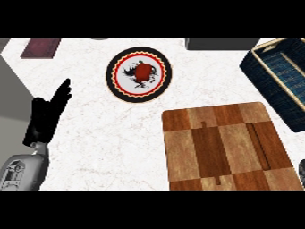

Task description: Pick the cupcake from the cutting board and place it in the basket

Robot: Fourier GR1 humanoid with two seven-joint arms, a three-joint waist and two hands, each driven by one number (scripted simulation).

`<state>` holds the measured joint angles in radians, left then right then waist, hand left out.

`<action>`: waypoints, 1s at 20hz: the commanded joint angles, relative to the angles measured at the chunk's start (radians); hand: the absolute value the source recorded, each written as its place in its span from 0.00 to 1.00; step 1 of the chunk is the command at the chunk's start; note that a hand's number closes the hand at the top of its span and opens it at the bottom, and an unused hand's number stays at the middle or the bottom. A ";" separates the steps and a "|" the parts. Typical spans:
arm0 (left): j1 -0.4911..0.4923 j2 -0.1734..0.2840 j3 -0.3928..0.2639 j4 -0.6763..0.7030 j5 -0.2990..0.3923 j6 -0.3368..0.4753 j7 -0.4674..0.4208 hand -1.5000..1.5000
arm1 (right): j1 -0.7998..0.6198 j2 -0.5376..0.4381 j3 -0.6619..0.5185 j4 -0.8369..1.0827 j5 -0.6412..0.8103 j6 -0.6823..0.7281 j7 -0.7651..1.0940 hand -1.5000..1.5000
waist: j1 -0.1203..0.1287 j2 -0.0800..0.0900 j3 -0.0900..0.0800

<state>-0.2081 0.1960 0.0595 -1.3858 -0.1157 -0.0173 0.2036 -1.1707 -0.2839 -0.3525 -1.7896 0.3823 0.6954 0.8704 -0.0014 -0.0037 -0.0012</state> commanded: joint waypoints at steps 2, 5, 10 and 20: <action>-0.003 0.002 0.005 -0.009 -0.005 0.011 0.012 0.50 | -0.025 -0.193 0.061 0.134 0.104 0.104 -0.022 1.00 | 0.009 0.007 0.000; -0.020 -0.004 0.001 -0.005 -0.006 0.014 0.027 0.50 | -0.014 -0.329 0.088 0.248 0.178 0.133 -0.140 1.00 | 0.018 0.014 0.000; 0.010 0.016 0.011 -0.062 0.028 -0.027 0.049 0.50 | 0.048 -0.438 0.127 0.438 0.281 0.041 -0.348 1.00 | 0.033 0.013 0.001; 0.016 0.002 0.005 -0.032 0.004 -0.013 0.023 0.50 | 0.091 -0.603 0.094 0.802 0.319 -0.114 -0.797 1.00 | 0.020 0.009 0.001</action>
<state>-0.2109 0.1884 0.0491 -1.4129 -0.1221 -0.0200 0.2257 -1.0859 -0.8372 -0.2453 -1.0993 0.7059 0.6039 0.2176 0.0195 0.0081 0.0005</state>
